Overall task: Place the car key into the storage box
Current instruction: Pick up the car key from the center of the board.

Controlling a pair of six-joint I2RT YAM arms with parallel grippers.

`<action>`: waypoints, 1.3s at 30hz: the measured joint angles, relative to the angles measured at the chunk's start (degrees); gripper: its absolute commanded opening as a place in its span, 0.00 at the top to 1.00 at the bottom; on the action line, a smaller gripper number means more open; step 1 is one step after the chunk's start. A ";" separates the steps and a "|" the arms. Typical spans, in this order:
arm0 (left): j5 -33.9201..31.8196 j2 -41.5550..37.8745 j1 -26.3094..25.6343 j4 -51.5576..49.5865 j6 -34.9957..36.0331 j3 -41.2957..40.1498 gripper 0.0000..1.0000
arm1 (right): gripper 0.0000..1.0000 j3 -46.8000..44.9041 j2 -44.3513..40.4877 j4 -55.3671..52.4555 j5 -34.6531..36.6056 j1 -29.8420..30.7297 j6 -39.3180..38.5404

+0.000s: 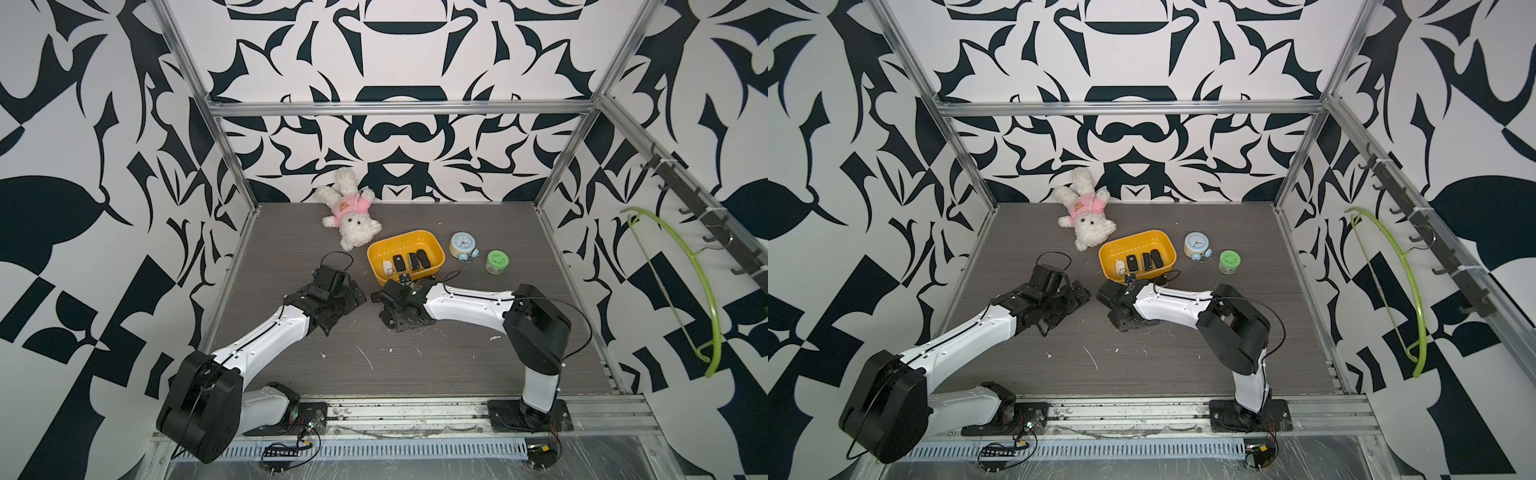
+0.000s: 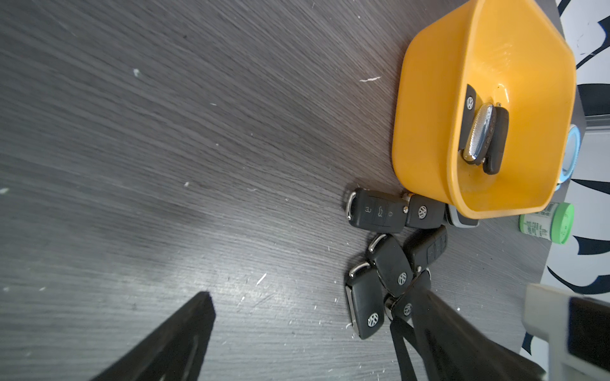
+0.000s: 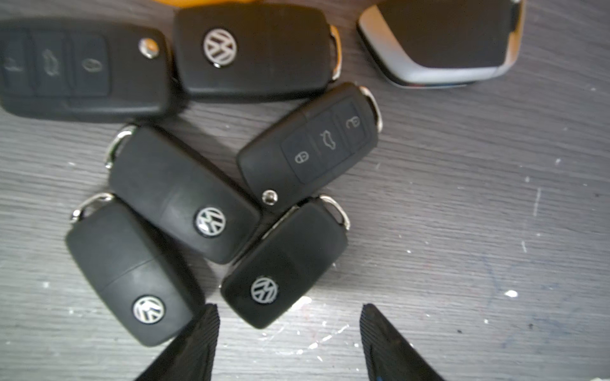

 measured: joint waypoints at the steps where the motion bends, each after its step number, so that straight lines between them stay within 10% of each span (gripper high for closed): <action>1: 0.00 0.00 0.00 0.02 0.00 0.00 0.00 | 0.29 0.00 0.00 -0.26 0.22 0.00 0.00; 39: -0.02 -1.09 0.00 0.00 -0.42 -0.59 0.00 | 0.28 -1.64 -1.38 -3.06 0.87 -3.80 -2.95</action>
